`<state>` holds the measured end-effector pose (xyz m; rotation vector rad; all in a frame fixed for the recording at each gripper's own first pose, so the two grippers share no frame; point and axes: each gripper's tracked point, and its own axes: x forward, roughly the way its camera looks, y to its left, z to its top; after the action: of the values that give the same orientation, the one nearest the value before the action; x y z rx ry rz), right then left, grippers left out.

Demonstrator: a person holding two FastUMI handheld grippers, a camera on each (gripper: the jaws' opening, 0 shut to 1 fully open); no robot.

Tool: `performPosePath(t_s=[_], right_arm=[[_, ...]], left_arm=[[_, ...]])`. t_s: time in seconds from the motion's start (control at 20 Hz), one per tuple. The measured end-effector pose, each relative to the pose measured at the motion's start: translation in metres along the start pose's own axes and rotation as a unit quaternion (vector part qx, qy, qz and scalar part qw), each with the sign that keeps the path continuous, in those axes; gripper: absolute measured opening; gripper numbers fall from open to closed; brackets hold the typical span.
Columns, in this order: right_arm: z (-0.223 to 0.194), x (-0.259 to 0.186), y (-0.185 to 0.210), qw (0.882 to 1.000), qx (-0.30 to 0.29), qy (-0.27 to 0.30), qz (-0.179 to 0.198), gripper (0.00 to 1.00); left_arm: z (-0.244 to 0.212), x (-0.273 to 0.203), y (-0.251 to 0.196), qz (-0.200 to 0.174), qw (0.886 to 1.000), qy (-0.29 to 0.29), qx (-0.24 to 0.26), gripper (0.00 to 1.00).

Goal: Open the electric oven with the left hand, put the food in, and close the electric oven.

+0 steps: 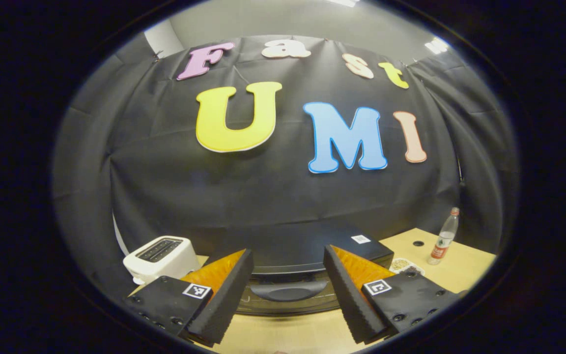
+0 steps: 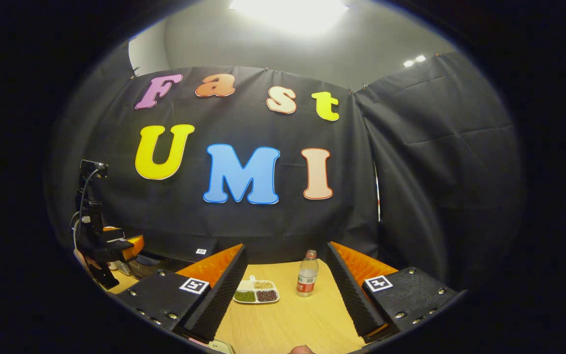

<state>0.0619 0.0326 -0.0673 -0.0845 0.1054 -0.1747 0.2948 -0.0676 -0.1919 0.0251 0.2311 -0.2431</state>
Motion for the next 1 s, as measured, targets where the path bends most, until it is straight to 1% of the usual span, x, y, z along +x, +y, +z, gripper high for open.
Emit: performPosePath(t_s=[0.05, 0.1, 0.2, 0.3, 0.45, 0.5, 0.55, 0.6, 0.65, 0.7, 0.75, 0.85, 0.9, 0.95, 1.0], right_arm=[[-0.001, 0.000, -0.001, 1.000, -0.002, 0.002, -0.005, 0.99], [-0.001, 0.000, 0.001, 1.000, -0.001, 0.005, -0.008, 0.99], [-0.002, 0.000, 0.001, 1.000, 0.000, 0.010, -0.013, 0.99], [-0.002, -0.001, 0.000, 1.000, -0.004, 0.010, -0.018, 0.99], [-0.002, -0.003, -0.001, 1.000, -0.010, 0.012, -0.022, 0.99], [-0.003, -0.003, -0.001, 1.000, -0.012, 0.014, -0.022, 0.99], [-0.004, -0.003, -0.002, 1.000, -0.014, 0.016, -0.023, 0.99], [-0.006, -0.005, -0.002, 0.999, -0.016, 0.019, -0.023, 0.99], [-0.007, -0.005, -0.002, 0.999, -0.016, 0.021, -0.022, 0.99], [-0.007, -0.005, -0.003, 0.999, -0.017, 0.022, -0.022, 0.99], [-0.005, -0.005, -0.004, 0.999, -0.016, 0.021, -0.021, 0.99], [-0.003, -0.006, -0.004, 1.000, -0.016, 0.018, -0.019, 0.99], [-0.003, -0.006, -0.004, 1.000, -0.015, 0.017, -0.018, 0.99], [-0.002, -0.006, -0.004, 1.000, -0.014, 0.016, -0.015, 0.99], [-0.001, -0.008, -0.004, 1.000, -0.013, 0.015, -0.012, 0.99]], left_arm=[[-0.006, 0.007, -0.001, -0.002, 1.000, 0.003, 0.001, 1.00], [-0.012, 0.015, -0.002, -0.003, 1.000, 0.010, 0.002, 0.92], [-0.026, 0.025, -0.002, -0.004, 1.000, 0.024, 0.000, 0.92], [-0.038, 0.033, -0.002, -0.005, 0.999, 0.033, -0.004, 1.00], [-0.055, 0.042, 0.003, 0.004, 0.999, 0.049, -0.008, 1.00], [-0.059, 0.043, 0.003, 0.006, 0.999, 0.052, -0.010, 0.97], [-0.064, 0.044, 0.004, 0.007, 0.998, 0.058, -0.012, 0.97], [-0.067, 0.043, 0.004, 0.009, 0.998, 0.062, -0.013, 0.93], [-0.064, 0.046, 0.003, 0.008, 0.999, 0.049, -0.011, 0.95], [-0.067, 0.044, 0.002, 0.010, 0.998, 0.056, -0.008, 0.96], [-0.064, 0.040, 0.003, 0.011, 0.999, 0.049, -0.008, 0.98], [-0.067, 0.034, 0.002, 0.012, 0.998, 0.053, -0.012, 0.97], [-0.069, 0.030, 0.002, 0.012, 0.998, 0.056, -0.012, 1.00], [-0.071, 0.023, 0.001, 0.013, 0.998, 0.055, -0.011, 1.00], [-0.072, 0.018, 0.001, 0.013, 0.998, 0.057, -0.009, 0.98]])
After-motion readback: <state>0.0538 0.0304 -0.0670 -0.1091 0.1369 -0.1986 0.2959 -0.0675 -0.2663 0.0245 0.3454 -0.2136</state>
